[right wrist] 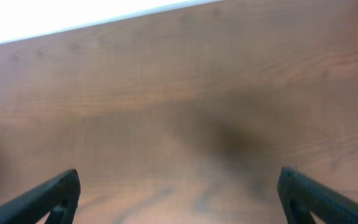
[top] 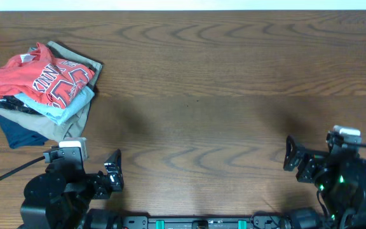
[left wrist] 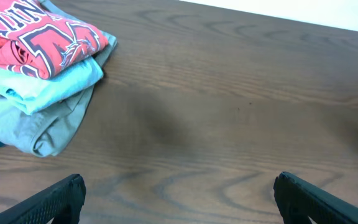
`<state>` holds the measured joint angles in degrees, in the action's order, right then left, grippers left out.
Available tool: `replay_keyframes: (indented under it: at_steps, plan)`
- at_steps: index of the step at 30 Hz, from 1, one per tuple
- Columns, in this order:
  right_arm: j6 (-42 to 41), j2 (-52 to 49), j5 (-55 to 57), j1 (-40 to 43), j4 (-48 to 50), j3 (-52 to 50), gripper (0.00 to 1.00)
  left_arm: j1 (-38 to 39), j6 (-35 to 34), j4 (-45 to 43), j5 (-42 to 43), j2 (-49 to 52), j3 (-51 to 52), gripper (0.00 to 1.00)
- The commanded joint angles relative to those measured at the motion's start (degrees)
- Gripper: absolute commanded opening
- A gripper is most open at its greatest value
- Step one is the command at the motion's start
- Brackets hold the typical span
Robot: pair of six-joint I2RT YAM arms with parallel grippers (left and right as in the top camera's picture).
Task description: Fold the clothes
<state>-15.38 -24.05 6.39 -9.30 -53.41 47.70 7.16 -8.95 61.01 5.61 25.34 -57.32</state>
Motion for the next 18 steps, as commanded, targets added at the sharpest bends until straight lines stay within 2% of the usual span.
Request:
replay_keyframes:
  at_steps: [1, 8, 12, 18]
  plan:
    - [7.0, 6.9, -2.8, 1.9, 5.7, -8.1, 0.99, -0.1, 0.8, -0.2, -0.5, -0.2, 0.3, 0.98]
    - [7.4, 24.0, -3.5, 4.6, 20.3, -25.7, 0.99, -0.1, 0.8, -0.2, -0.5, -0.2, 0.3, 0.98]
    - [9.4, 23.8, -3.4, 5.2, 28.1, -31.5, 0.99, -0.1, 0.8, -0.2, -0.5, -0.2, 0.3, 0.98]
    - [18.6, 23.8, -3.2, 5.2, 44.8, -40.7, 0.99, -0.1, 0.8, -0.2, -0.5, -0.2, 0.3, 0.98]
